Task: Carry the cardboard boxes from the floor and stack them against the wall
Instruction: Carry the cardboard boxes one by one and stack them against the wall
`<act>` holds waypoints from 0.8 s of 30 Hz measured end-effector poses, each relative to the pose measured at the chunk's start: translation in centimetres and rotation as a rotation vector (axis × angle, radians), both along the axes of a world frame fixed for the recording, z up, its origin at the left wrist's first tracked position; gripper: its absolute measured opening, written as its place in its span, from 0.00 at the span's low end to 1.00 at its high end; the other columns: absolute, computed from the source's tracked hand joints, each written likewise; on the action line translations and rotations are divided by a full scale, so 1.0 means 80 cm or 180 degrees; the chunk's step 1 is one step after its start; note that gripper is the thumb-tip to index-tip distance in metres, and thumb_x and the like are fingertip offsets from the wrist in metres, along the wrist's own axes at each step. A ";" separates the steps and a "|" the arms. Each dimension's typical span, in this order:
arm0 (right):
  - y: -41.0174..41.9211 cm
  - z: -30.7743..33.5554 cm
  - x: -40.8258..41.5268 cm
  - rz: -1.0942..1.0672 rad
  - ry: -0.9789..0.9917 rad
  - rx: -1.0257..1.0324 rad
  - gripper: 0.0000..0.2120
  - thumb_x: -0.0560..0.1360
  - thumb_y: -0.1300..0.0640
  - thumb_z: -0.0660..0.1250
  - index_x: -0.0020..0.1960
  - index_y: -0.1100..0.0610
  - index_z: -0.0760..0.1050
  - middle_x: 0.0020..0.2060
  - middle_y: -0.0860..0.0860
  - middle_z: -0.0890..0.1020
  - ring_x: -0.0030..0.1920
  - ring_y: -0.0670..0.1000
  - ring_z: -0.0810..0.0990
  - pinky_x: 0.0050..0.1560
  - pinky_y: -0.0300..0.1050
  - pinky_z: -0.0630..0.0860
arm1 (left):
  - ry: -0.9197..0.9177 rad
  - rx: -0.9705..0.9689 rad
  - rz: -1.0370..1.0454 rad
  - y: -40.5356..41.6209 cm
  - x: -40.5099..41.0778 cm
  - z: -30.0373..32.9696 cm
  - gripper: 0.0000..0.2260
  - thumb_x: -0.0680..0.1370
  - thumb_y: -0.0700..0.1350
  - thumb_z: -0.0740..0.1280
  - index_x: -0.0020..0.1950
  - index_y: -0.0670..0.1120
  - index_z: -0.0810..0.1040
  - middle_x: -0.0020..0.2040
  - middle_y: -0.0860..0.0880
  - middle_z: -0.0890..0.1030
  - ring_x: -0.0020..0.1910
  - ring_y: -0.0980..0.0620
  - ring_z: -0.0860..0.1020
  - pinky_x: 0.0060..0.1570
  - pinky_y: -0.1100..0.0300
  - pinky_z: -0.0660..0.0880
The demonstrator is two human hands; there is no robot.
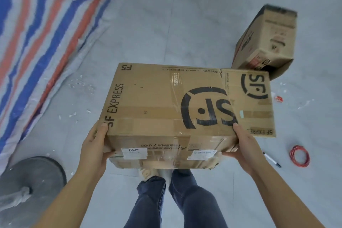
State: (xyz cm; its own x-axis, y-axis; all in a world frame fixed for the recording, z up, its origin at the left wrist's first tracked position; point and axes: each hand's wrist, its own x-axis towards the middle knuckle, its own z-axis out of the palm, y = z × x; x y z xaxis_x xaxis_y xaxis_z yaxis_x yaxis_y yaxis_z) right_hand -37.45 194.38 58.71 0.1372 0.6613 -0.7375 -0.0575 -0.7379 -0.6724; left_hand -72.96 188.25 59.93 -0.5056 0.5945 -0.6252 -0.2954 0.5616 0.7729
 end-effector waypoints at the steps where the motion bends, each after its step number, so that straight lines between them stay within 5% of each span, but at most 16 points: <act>1: -0.003 0.021 0.003 0.0037 0.0009 0.0056 0.11 0.80 0.47 0.59 0.57 0.46 0.79 0.52 0.48 0.84 0.56 0.53 0.80 0.40 0.54 0.81 | 0.0000 0.0066 0.0017 -0.006 0.003 0.021 0.10 0.81 0.50 0.61 0.52 0.61 0.80 0.45 0.66 0.82 0.43 0.69 0.79 0.48 0.45 0.78; 6: -0.012 0.097 0.031 0.0374 0.0142 0.0294 0.11 0.80 0.46 0.58 0.54 0.40 0.79 0.54 0.46 0.83 0.58 0.51 0.80 0.50 0.62 0.80 | 0.0052 0.0379 0.0159 -0.043 0.036 0.100 0.09 0.81 0.48 0.60 0.55 0.59 0.78 0.42 0.67 0.82 0.38 0.71 0.78 0.40 0.53 0.77; 10: -0.012 0.128 0.062 0.0901 0.0227 0.0401 0.12 0.80 0.44 0.58 0.53 0.40 0.80 0.55 0.46 0.83 0.56 0.50 0.81 0.43 0.55 0.80 | 0.0049 0.0503 0.0504 -0.101 0.082 0.135 0.09 0.81 0.50 0.61 0.58 0.59 0.78 0.45 0.67 0.82 0.41 0.71 0.78 0.42 0.53 0.77; 16: -0.015 0.148 0.099 0.1846 0.0358 0.0291 0.15 0.80 0.44 0.58 0.63 0.45 0.74 0.59 0.48 0.80 0.59 0.52 0.77 0.42 0.56 0.80 | 0.0220 0.0639 0.1567 -0.230 0.193 0.150 0.08 0.80 0.50 0.63 0.55 0.56 0.80 0.46 0.65 0.83 0.43 0.68 0.79 0.46 0.51 0.76; 24: -0.081 0.160 0.075 0.3043 0.0195 0.0045 0.15 0.81 0.46 0.57 0.64 0.49 0.74 0.60 0.52 0.78 0.58 0.54 0.76 0.42 0.62 0.80 | 0.0281 0.0319 0.2954 -0.422 0.324 0.160 0.06 0.79 0.51 0.64 0.52 0.59 0.79 0.53 0.57 0.80 0.53 0.56 0.74 0.44 0.49 0.76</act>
State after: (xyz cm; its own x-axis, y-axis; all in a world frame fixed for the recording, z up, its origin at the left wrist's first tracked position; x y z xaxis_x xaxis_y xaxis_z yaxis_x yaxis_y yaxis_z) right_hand -31.47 187.87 71.54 -0.5039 0.4823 -0.7166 0.5296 -0.4829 -0.6974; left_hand -47.06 154.51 72.73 -0.8480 -0.0215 -0.5296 -0.5299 0.0601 0.8459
